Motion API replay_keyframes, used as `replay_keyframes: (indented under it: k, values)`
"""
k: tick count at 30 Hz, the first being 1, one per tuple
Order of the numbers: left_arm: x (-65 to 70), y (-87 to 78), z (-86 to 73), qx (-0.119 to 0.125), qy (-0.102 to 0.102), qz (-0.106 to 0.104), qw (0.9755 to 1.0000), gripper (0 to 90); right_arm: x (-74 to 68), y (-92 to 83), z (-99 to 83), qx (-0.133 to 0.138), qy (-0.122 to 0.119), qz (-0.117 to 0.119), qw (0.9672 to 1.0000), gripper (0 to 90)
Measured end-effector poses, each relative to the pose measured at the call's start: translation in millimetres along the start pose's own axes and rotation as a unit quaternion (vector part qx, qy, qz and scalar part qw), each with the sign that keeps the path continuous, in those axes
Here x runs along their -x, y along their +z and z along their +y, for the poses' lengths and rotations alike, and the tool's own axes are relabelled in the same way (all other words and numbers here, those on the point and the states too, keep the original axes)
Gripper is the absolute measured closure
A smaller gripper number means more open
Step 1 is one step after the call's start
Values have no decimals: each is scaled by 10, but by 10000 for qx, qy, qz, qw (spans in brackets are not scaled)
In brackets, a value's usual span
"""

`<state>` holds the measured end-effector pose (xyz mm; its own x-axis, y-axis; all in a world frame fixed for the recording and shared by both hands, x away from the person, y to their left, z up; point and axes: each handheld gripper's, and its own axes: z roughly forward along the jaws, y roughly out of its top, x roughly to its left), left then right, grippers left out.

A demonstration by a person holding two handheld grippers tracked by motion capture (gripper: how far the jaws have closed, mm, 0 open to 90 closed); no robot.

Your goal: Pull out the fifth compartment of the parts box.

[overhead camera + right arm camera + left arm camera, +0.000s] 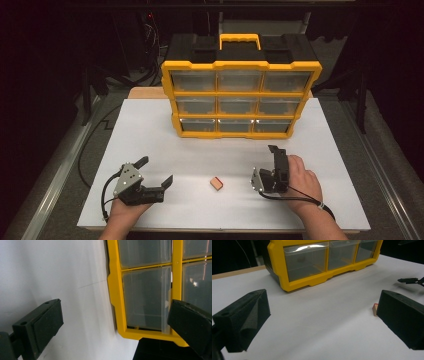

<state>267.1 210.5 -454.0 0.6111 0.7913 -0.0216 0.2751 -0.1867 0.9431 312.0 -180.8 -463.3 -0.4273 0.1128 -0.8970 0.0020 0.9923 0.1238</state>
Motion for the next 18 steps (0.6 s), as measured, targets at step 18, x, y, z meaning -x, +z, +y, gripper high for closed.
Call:
replay_keyframes:
  k: [18]
  values:
    - [-8, 47, 9, 50, -100, 113, 9999, 3, -17, 35, 130, 77, -261, -310, 9992, 104]
